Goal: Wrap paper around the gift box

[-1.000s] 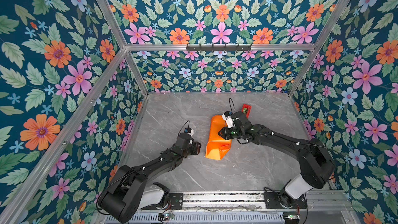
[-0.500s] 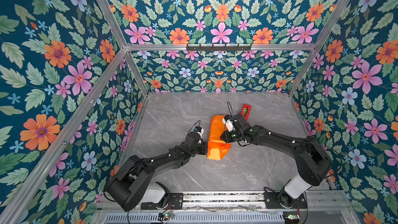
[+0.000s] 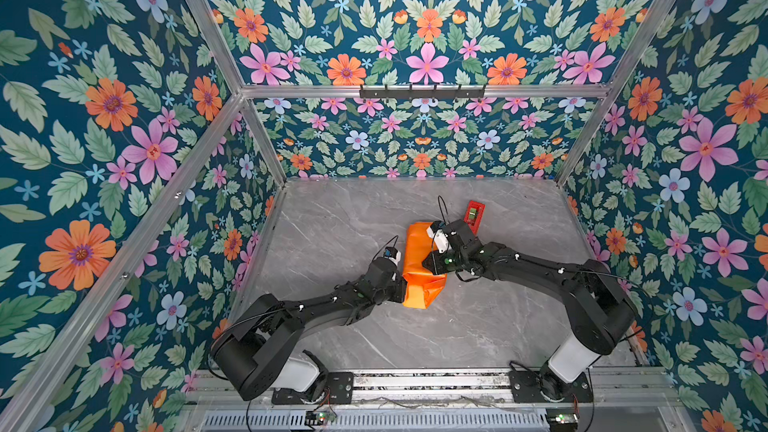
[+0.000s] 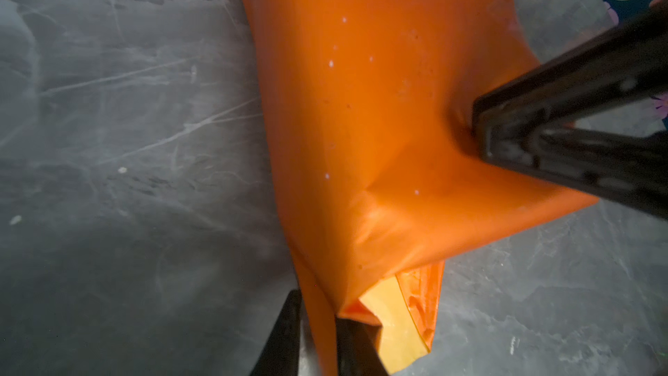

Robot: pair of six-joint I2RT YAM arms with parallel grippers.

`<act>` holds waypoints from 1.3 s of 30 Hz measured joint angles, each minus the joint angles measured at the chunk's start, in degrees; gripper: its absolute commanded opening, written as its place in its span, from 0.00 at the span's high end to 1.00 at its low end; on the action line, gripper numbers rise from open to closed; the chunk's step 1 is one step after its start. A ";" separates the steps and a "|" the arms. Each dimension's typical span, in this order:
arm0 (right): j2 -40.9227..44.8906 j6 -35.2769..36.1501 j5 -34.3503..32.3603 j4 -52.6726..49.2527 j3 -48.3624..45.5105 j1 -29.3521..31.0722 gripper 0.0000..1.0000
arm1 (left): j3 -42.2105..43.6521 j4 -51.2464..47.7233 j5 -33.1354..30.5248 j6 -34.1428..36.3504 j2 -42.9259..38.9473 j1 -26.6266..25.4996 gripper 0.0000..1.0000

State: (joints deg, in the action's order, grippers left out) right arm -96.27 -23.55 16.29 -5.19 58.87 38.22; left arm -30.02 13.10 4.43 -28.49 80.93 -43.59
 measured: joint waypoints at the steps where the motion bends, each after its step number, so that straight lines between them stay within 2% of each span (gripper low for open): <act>1: 0.02 -0.07 0.02 0.24 -0.13 -0.02 0.81 | 0.11 0.50 0.00 -0.09 0.17 -0.20 0.79; 21: 0.00 -0.70 0.09 3.13 -1.57 0.00 0.83 | -0.26 11.26 0.02 -5.66 8.48 -2.21 0.71; 39: -0.04 -1.57 -0.50 4.98 -2.19 -0.13 0.83 | -0.17 18.78 -1.70 -7.04 14.01 -3.74 0.64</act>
State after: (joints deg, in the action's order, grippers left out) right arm -96.31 -25.12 15.79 -0.21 56.69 38.09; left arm -30.20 31.88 2.72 -35.53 94.94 -47.33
